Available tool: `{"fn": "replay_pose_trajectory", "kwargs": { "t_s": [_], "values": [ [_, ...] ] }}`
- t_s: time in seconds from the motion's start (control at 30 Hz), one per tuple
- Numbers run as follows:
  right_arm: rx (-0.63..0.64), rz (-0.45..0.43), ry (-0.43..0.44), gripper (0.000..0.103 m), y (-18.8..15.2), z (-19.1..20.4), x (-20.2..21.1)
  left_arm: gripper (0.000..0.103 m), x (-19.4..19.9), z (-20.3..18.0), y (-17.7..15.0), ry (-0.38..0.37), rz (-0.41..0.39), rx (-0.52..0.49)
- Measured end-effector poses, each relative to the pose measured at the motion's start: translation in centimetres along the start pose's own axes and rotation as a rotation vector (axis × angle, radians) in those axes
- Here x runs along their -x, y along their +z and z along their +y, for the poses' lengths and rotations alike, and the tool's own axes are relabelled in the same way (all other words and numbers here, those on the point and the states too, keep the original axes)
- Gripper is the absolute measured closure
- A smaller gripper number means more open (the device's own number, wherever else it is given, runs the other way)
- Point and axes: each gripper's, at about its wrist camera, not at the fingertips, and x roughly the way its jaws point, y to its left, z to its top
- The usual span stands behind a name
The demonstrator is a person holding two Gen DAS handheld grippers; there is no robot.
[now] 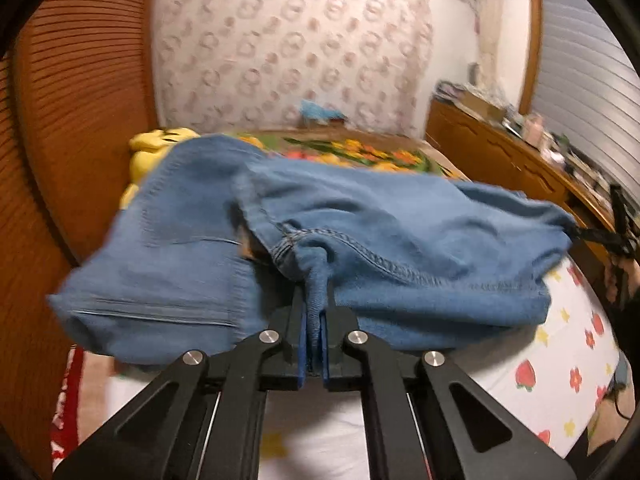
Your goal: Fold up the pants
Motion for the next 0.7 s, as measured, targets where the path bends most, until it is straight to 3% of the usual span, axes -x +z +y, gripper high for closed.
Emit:
{"fn": "replay_pose_trajectory", "kwargs": {
  "t_s": [0.17, 0.37, 0.43, 0.5, 0.53, 0.7],
  "values": [
    [0.019, -0.049, -0.007, 0.09, 0.2, 1.2, 1.7, 0.092, 0.7, 1.0, -0.2, -0.007, 0.031, 0.006],
    [0.055, -0.098, 0.01, 0.09, 0.9, 3.7, 3.4, 0.053, 1.3, 0.8, 0.0, 0.014, -0.003, 0.013],
    [0.078, -0.12, 0.028, 0.09, 1.4, 5.1, 4.0, 0.049, 1.5, 0.9, 0.2, 0.007, -0.013, 0.015],
    [0.102, -0.137, 0.048, 0.09, 1.9, 6.5, 4.4, 0.032, 1.7, 1.2, 0.3, 0.015, -0.015, 0.012],
    [0.118, -0.145, 0.064, 0.09, 2.2, 7.6, 4.5, 0.028, 1.8, 1.2, 0.5, 0.017, -0.024, 0.01],
    [0.21, -0.16, 0.142, 0.09, 3.2, 13.2, 4.1, 0.024, 2.1, 1.2, 1.5, 0.005, -0.046, 0.002]
  ]
}}
